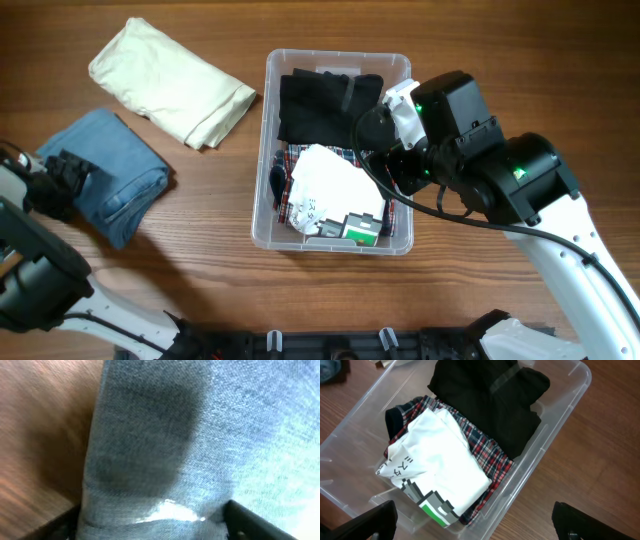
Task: Pack container
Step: 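Grasp the folded blue jeans with the left gripper and lift, then carry the jeans over the bin and lay them on top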
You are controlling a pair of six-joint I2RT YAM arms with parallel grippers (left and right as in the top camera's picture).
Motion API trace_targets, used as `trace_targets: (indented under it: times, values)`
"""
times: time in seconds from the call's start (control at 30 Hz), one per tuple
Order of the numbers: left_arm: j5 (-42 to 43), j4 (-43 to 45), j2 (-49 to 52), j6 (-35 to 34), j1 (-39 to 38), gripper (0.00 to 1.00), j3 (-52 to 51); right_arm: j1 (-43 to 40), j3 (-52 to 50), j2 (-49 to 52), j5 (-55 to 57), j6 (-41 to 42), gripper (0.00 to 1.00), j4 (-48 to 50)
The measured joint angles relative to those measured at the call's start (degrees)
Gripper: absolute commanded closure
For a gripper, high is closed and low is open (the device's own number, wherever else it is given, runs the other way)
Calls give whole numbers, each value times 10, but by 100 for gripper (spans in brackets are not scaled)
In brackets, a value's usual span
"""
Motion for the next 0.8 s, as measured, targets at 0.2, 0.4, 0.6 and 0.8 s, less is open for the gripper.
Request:
trace_targets:
  times: [0.2, 0.4, 0.6, 0.8]
  values:
    - [26, -16, 0, 9, -2, 96, 4, 0, 0, 0, 0, 3, 0, 0]
    - [100, -48, -31, 15, -3, 96, 0, 0, 0, -1, 49, 4, 0, 52]
    - [125, -69, -239, 7, -17, 96, -5, -3, 0, -21, 129, 50, 0, 57]
    - [146, -70, -433, -22, -139, 96, -5, -103, 0, -92, 234, 162, 0, 64]
